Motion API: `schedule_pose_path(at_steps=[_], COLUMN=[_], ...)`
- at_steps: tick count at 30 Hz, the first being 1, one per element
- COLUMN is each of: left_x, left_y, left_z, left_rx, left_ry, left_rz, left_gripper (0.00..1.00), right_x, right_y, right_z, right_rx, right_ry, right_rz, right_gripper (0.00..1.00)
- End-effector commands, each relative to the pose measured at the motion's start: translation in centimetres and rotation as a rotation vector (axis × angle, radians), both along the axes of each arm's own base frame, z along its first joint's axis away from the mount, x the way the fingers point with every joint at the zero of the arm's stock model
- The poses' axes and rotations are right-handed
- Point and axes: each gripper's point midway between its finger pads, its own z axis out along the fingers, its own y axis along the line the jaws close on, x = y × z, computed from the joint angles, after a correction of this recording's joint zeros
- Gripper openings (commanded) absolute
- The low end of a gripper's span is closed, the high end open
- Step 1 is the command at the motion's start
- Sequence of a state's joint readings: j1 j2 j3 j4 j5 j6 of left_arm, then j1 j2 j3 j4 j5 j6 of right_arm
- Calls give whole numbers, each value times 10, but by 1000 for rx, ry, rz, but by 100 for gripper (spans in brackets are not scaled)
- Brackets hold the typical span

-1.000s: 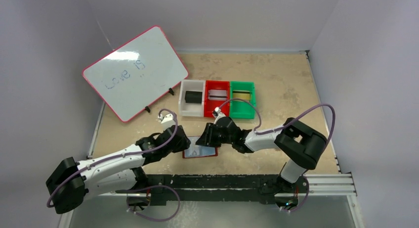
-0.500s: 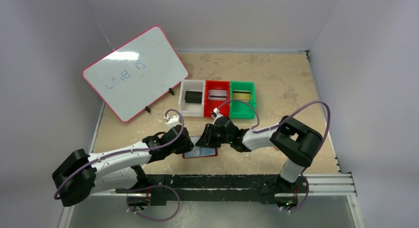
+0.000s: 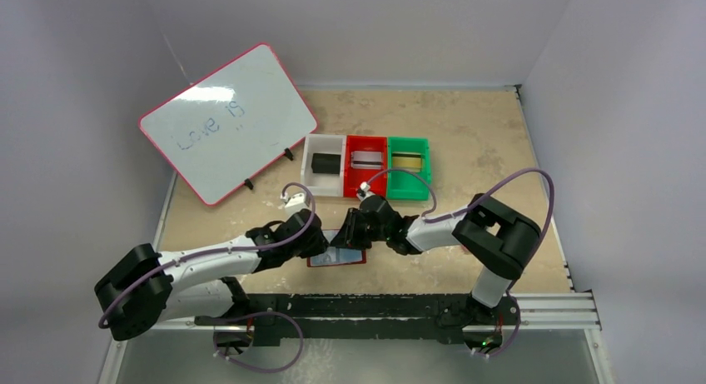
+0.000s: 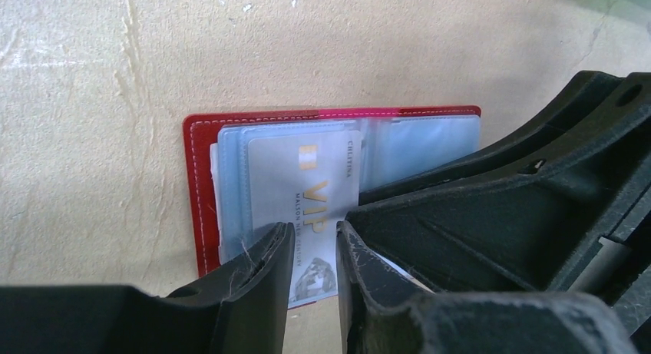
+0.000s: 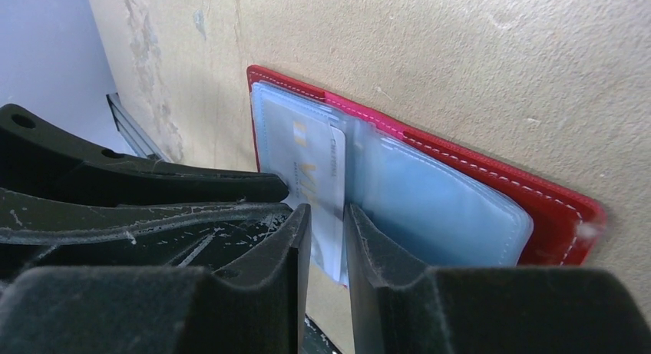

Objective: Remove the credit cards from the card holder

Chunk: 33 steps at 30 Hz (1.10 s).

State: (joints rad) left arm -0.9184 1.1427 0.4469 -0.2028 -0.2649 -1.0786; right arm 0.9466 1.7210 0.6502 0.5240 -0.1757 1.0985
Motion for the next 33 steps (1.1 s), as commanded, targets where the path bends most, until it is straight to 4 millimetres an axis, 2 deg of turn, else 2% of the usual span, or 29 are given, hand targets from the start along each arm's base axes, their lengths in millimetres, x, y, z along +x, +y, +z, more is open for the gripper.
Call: schedule_pose_path(at_steps=[1,5,8,11,15,18,26,33], left_x=[-6,-6,-4,2,5,4,3,0], left_y=[9,11,15,22,30,24,-3,4], left_z=[-14,-13,-11,4,19,24,22,6], left_rx=[42,43,52,65,64,42,-24,36], left_ry=[29,23,16,-18,-61,-56,-23,10], left_rz=[-2,11,31,69,95,75,3,4], left_gripper=[26,26,24,26,30,32,31,30], right_x=[12,8,6,7,12,13,11,11], right_y=[0,6,5,-2,-9,-11,-9,-10], right_z=[13,22,11,0,2,0,-2,-2], right_rx=[3,80,63,17,-21,-37,-36,-32], right_ry=[-37,-44,-10,12,-15,-17,-12,-9], right_rz=[-36,1,0,-36,-62,-60,-49,-52], right_gripper=[25,23,24,26,28,29,27,27])
